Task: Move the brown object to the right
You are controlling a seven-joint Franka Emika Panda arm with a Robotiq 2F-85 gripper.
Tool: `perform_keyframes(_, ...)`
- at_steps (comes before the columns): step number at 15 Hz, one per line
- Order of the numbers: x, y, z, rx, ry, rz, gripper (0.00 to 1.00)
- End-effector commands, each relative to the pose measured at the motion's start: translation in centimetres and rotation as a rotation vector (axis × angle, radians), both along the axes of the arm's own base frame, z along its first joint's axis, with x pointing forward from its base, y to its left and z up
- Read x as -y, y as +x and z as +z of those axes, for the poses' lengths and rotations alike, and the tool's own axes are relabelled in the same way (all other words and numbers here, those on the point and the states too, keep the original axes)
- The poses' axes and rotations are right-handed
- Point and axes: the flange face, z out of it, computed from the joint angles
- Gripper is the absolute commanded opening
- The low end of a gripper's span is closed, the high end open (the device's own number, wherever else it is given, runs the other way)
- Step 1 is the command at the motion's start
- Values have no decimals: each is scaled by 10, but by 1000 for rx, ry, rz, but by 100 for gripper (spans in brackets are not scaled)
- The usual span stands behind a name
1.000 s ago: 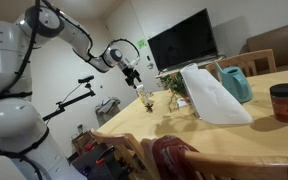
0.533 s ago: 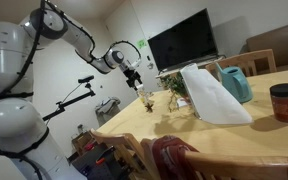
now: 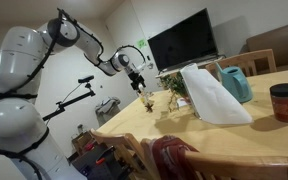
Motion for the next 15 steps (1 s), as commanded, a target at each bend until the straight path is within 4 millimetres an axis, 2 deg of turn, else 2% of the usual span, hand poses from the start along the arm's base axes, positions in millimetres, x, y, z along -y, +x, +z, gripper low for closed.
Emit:
perform_keyframes(1,-13,18,-11,-30,0,47,100)
perform_keyframes(6,-26,26,-27,-48,10,88,100)
perform_keyframes(7,-23,18,-30,-29,17,62,100)
perform_keyframes(8,-24,20,-32,-34,16,71,100)
perform_keyframes(15,-26,23,-33,-38,16,71,100)
